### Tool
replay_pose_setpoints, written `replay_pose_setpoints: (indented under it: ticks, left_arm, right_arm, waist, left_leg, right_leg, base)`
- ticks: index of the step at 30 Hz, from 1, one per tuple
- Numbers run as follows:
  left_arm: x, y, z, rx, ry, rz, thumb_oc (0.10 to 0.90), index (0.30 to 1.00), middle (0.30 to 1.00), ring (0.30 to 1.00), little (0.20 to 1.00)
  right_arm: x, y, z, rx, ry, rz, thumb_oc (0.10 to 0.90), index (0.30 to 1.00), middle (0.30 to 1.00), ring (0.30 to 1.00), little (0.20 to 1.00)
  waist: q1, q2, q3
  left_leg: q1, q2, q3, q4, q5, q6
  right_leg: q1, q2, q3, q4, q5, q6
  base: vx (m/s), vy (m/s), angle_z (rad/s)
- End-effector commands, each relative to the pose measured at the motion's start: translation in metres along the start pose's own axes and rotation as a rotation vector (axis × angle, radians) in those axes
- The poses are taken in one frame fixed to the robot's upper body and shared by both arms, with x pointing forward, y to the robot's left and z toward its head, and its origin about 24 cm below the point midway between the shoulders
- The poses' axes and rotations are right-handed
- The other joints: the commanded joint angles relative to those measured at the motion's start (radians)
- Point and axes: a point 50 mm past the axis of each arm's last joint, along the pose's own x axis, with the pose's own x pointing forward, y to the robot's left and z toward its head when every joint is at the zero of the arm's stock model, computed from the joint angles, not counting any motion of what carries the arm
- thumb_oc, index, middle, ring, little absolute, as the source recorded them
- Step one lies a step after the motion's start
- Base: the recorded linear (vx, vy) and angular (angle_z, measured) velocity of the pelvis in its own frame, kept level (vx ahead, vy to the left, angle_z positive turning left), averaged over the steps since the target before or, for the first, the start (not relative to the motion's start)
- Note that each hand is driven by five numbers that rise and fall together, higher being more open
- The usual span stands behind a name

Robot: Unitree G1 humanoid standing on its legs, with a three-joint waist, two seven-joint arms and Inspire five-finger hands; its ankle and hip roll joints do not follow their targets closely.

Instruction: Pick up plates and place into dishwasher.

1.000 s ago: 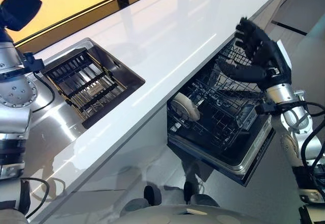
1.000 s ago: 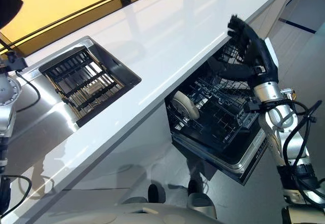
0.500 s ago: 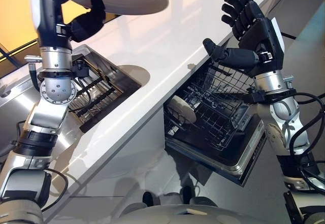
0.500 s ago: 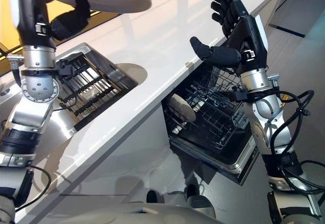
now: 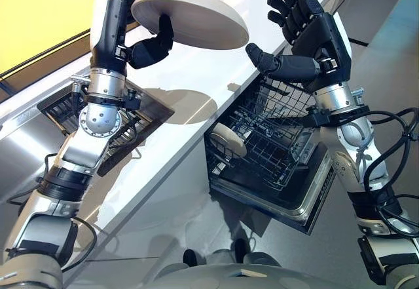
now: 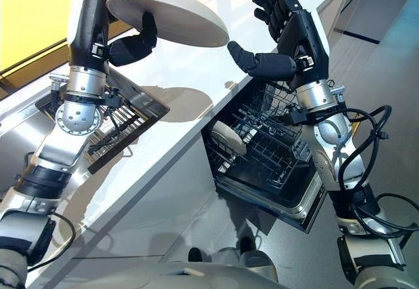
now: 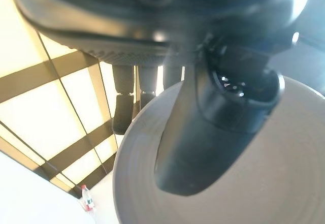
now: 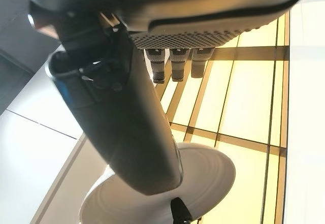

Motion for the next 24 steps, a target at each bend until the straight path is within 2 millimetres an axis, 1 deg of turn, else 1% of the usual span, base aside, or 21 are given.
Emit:
replay_pose_setpoints:
  ticks: [1, 5, 10, 15, 18, 20, 21, 22, 24]
  left_arm:
    - [0.041, -0.001, 0.030, -0.026, -0.176, 0.043, 0.100, 0.300, 0.300, 0.300, 0.200]
    - [0.041, -0.014, 0.031, -0.057, -0.181, 0.009, 0.100, 0.300, 0.300, 0.300, 0.200]
    - [0.044, -0.027, 0.039, -0.075, -0.209, -0.015, 0.100, 0.300, 0.300, 0.300, 0.200]
    - [0.047, -0.033, 0.047, -0.065, -0.233, -0.030, 0.100, 0.300, 0.300, 0.300, 0.200]
    - [0.048, -0.033, 0.047, -0.065, -0.233, -0.030, 0.100, 0.300, 0.300, 0.300, 0.200]
    - [0.051, -0.035, 0.045, -0.072, -0.218, -0.029, 0.100, 0.300, 0.300, 0.300, 0.200]
    - [0.051, -0.036, 0.045, -0.075, -0.217, -0.030, 0.100, 0.300, 0.300, 0.300, 0.200]
    - [0.050, -0.037, 0.044, -0.076, -0.215, -0.030, 0.100, 0.300, 0.300, 0.300, 0.200]
    - [0.049, -0.037, 0.043, -0.076, -0.214, -0.033, 0.100, 0.300, 0.300, 0.300, 0.200]
  right_arm:
    - [0.031, 0.012, 0.035, 0.081, -0.207, 0.040, 0.800, 0.900, 0.900, 0.900, 0.900]
    - [0.035, 0.019, 0.028, 0.120, -0.169, 0.063, 0.800, 0.900, 0.900, 0.900, 0.900]
    - [0.038, 0.028, 0.021, 0.159, -0.127, 0.081, 0.800, 0.900, 0.900, 0.900, 0.900]
    - [0.041, 0.035, 0.021, 0.190, -0.124, 0.090, 0.800, 0.900, 0.900, 0.900, 0.900]
    - [0.042, 0.035, 0.021, 0.192, -0.125, 0.090, 0.800, 0.900, 0.900, 0.900, 0.900]
    - [0.044, 0.039, 0.023, 0.205, -0.136, 0.106, 0.800, 0.900, 0.900, 0.900, 0.900]
    - [0.044, 0.039, 0.023, 0.204, -0.138, 0.108, 0.583, 0.714, 0.714, 0.714, 0.683]
    - [0.043, 0.040, 0.023, 0.206, -0.144, 0.115, 0.100, 0.300, 0.300, 0.300, 0.200]
    - [0.042, 0.041, 0.022, 0.199, -0.138, 0.134, 0.100, 0.300, 0.300, 0.300, 0.200]
  waist:
    - [0.000, -0.018, -0.135]
    - [0.001, -0.023, -0.137]
    - [0.002, -0.028, -0.140]
    - [0.002, -0.031, -0.139]
    - [0.002, -0.031, -0.139]
    - [0.000, -0.031, -0.142]
    - [-0.001, -0.031, -0.142]
    - [-0.001, -0.031, -0.143]
    - [-0.001, -0.031, -0.143]
  left_leg:
    - [-0.002, -0.058, -0.023, 0.002, -0.083, 0.048]
    - [-0.003, -0.059, -0.026, 0.002, -0.083, 0.049]
    - [-0.005, -0.059, -0.031, 0.002, -0.083, 0.051]
    - [-0.007, -0.058, -0.031, 0.002, -0.082, 0.052]
    - [-0.007, -0.058, -0.031, 0.002, -0.082, 0.052]
    - [-0.008, -0.058, -0.028, 0.002, -0.083, 0.053]
    - [-0.008, -0.058, -0.027, 0.002, -0.083, 0.053]
    - [-0.008, -0.058, -0.026, 0.002, -0.083, 0.053]
    - [-0.008, -0.058, -0.026, 0.002, -0.083, 0.053]
  right_leg:
    - [0.008, 0.028, -0.021, 0.004, -0.012, 0.023]
    - [0.008, 0.029, -0.019, 0.004, -0.013, 0.022]
    - [0.008, 0.030, -0.019, 0.004, -0.014, 0.020]
    - [0.006, 0.032, -0.019, 0.004, -0.013, 0.019]
    - [0.006, 0.032, -0.018, 0.004, -0.013, 0.019]
    - [0.004, 0.035, -0.015, 0.004, -0.013, 0.018]
    - [0.004, 0.035, -0.014, 0.004, -0.013, 0.018]
    - [0.004, 0.036, -0.013, 0.004, -0.014, 0.018]
    - [0.004, 0.036, -0.013, 0.004, -0.014, 0.017]
  base:
    - [-0.03, -0.010, -0.01]
    - [0.00, 0.000, 0.00]
    - [0.00, 0.000, 0.00]
    - [0.00, 0.000, 0.00]
    - [0.00, 0.000, 0.00]
    - [0.00, 0.000, 0.00]
    - [0.00, 0.000, 0.00]
    - [0.00, 0.000, 0.00]
    - [0.00, 0.000, 0.00]
